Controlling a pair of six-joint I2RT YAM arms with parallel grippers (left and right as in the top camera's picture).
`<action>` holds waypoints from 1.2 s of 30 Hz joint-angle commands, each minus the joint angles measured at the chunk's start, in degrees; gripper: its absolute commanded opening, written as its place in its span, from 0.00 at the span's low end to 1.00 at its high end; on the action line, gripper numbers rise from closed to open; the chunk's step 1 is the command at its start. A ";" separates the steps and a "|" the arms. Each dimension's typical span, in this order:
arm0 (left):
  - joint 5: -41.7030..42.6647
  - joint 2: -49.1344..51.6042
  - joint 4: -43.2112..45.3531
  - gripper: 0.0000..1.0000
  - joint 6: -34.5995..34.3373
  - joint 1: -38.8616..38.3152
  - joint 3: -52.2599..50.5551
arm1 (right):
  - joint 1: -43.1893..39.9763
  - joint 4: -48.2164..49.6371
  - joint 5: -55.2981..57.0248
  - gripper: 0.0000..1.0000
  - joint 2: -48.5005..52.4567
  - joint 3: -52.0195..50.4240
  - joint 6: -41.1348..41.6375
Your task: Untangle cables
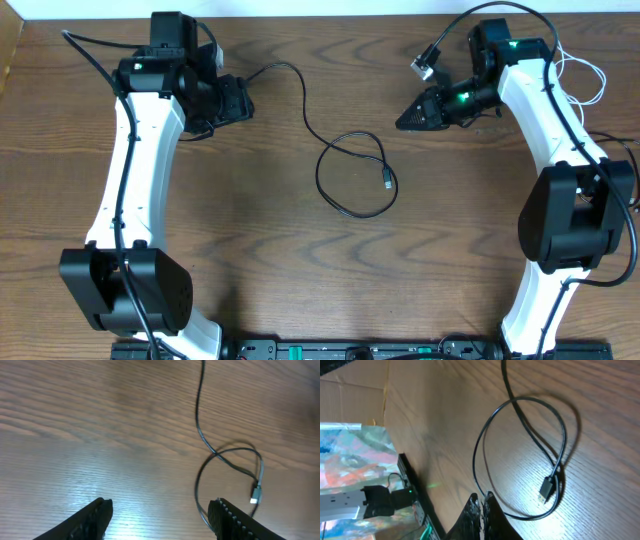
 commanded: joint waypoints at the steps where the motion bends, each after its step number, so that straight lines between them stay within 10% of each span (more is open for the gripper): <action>1: 5.40 0.28 -0.87 0.67 0.15 -1.99 -0.24 | -0.09 1.66 5.75 0.13 -0.83 0.70 2.91; 4: 5.09 3.10 -6.32 0.67 1.49 -6.34 -1.90 | -0.15 3.08 13.00 0.38 -0.83 0.70 7.54; 11: 4.17 10.29 -17.99 0.67 -1.22 -10.38 -3.76 | -0.13 3.80 20.74 0.61 -0.83 0.70 9.68; 18: 12.33 11.54 -5.35 0.67 -5.92 -16.68 -14.78 | -0.15 4.22 23.39 0.66 -0.81 0.70 9.66; 36: 8.96 11.61 28.85 0.61 -44.30 -25.68 -32.87 | -0.13 4.02 23.34 0.67 -0.81 0.70 9.68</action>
